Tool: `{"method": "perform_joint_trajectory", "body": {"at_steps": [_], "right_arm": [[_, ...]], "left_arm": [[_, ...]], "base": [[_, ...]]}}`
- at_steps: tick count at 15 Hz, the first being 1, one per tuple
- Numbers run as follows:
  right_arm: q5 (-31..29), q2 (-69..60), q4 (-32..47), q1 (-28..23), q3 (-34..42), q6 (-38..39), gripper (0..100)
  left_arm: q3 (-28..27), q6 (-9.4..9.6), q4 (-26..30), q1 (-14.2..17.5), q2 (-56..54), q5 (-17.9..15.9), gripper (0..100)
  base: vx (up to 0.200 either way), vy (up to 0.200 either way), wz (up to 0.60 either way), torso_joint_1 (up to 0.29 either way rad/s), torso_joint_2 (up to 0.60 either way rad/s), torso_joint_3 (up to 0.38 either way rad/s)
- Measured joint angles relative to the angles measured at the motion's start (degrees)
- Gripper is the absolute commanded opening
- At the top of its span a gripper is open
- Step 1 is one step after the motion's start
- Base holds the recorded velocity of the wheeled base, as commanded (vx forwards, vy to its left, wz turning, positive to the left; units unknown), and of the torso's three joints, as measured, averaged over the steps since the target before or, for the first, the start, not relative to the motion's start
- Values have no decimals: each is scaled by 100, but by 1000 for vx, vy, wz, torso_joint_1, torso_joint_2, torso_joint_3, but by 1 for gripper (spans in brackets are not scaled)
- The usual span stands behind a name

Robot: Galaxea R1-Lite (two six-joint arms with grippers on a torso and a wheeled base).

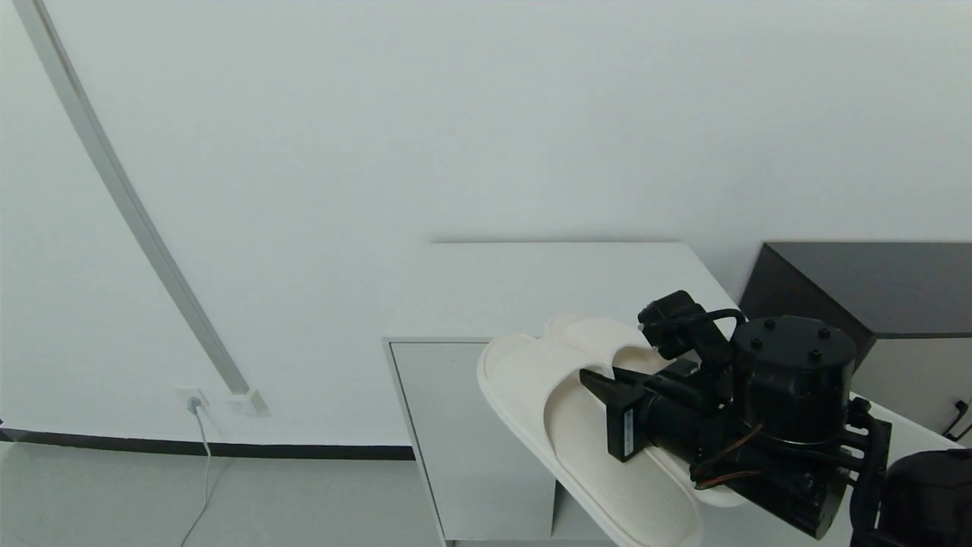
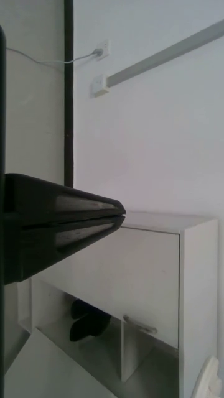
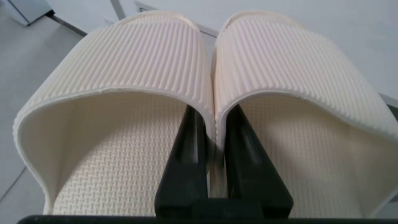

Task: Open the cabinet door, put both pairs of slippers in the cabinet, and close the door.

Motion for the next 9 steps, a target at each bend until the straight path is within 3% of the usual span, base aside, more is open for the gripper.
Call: {"method": "perform_joint_trajectory", "body": {"at_steps": [7,9], "right_arm": [[2,2,-189,-6,85,-150,0],[9,5,-266,0,146,-158,0]], "left_arm": [[0,-2,0,2,0,5,0],[0,-18,0,2,0,7,0]], "base": [[0,-200,0,2,1,4],[0,0,0,0,0,0]]}}
